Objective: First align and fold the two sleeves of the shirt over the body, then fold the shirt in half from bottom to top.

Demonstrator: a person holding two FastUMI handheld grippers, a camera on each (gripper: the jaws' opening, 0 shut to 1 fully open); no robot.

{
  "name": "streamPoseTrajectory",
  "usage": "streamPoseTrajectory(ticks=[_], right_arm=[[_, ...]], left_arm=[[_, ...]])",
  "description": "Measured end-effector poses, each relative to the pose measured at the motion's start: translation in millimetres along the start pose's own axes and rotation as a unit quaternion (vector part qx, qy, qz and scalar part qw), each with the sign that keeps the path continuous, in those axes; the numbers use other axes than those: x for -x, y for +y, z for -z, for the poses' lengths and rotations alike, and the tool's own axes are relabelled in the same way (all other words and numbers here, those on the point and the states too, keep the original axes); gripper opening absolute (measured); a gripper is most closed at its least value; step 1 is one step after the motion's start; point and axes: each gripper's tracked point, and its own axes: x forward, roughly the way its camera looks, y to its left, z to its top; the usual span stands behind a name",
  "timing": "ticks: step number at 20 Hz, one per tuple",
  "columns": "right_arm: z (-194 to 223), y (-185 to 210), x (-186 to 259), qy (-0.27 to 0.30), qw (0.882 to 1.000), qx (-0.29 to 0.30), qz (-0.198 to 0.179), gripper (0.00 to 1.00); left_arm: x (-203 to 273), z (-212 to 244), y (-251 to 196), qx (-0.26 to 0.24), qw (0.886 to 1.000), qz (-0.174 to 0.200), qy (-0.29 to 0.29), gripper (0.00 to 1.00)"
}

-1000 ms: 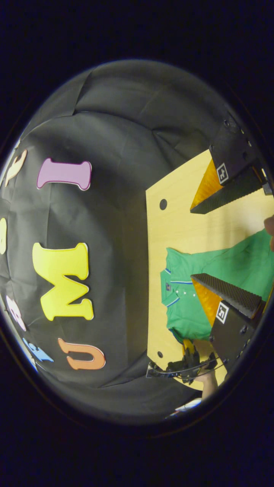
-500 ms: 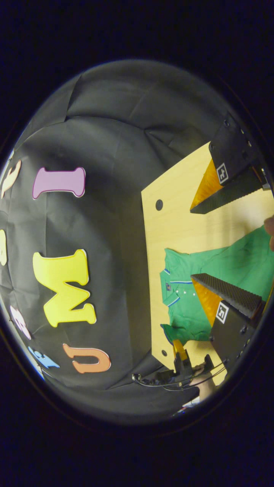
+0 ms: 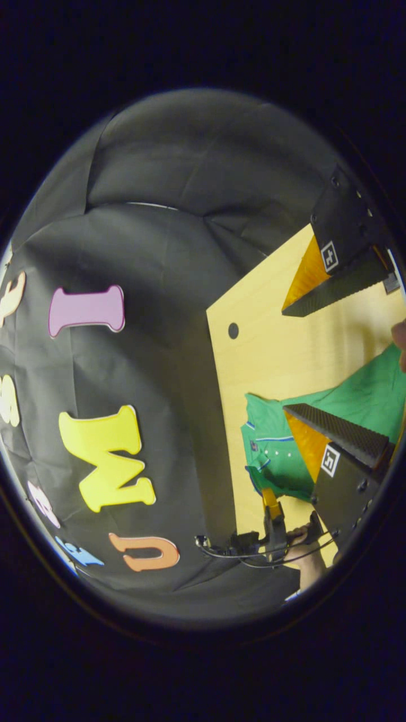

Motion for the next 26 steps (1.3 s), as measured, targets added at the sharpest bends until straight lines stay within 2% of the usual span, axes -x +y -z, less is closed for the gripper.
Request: streamPoseTrajectory(ticks=[2, 5, 8, 9, 10, 12, 13, 14, 17, 19, 20, 21, 24, 25, 26], right_arm=[[4.2, -9.0, 3.1, 0.004, 1.000, -0.008, 0.006, 0.96], [5.9, -13.5, 1.9, 0.006, 1.000, -0.013, 0.005, 0.96], [3.2, -6.3, 0.7, 0.002, 1.000, -0.005, -0.006, 0.96], [2.9, -2.7, 0.1, 0.001, 1.000, -0.001, -0.012, 0.92], [2.5, 1.7, -0.8, -0.001, 1.000, 0.003, -0.017, 0.96], [1.3, 11.1, -1.9, -0.007, 0.999, 0.015, -0.028, 0.96], [-0.6, 16.3, -1.0, -0.012, 0.999, 0.028, -0.033, 0.92], [-3.8, 21.7, -0.3, -0.019, 0.998, 0.041, -0.039, 0.96], [-10.2, 38.0, -1.1, -0.033, 0.996, 0.060, -0.064, 0.96], [-11.9, 45.1, -2.2, -0.036, 0.994, 0.067, -0.080, 0.93], [-12.9, 48.2, -1.8, -0.038, 0.993, 0.071, -0.088, 0.96], [-13.3, 51.6, -1.7, -0.039, 0.991, 0.077, -0.098, 0.92], [-7.3, 55.7, -0.8, -0.039, 0.986, 0.107, -0.120, 0.92], [-4.0, 56.4, -0.6, -0.036, 0.984, 0.117, -0.126, 0.96], [-0.5, 56.6, 0.0, -0.032, 0.983, 0.125, -0.133, 0.92]], left_arm=[[-8.6, 6.4, -13.4, 0.008, 1.000, 0.004, 0.009, 0.08], [-14.1, 14.8, -28.1, 0.016, 1.000, 0.009, 0.022, 0.21], [-11.5, 7.0, -27.3, 0.008, 1.000, -0.006, 0.015, 0.80], [4.7, 8.2, -23.3, 0.003, 1.000, -0.013, 0.009, 1.00], [12.0, 4.5, -18.8, -0.002, 1.000, -0.021, 0.001, 1.00], [27.6, -3.7, -8.6, -0.006, 0.999, -0.038, -0.013, 1.00], [37.7, -7.5, -4.8, -0.004, 0.999, -0.045, -0.020, 1.00], [48.0, -11.4, -1.4, -0.001, 0.998, -0.053, -0.028, 1.00], [80.1, -22.2, 9.5, 0.007, 0.996, -0.078, -0.052, 1.00], [100.4, -26.0, 10.9, 0.015, 0.994, -0.084, -0.065, 1.00], [112.9, -27.6, 11.4, 0.016, 0.994, -0.086, -0.071, 1.00], [124.0, -29.1, 11.5, 0.016, 0.993, -0.087, -0.075, 1.00], [159.9, -28.7, 13.5, 0.006, 0.992, -0.090, -0.084, 1.00], [169.5, -27.2, 14.9, 0.004, 0.992, -0.091, -0.087, 1.00], [178.7, -22.5, 16.3, 0.005, 0.992, -0.093, -0.085, 1.00]])
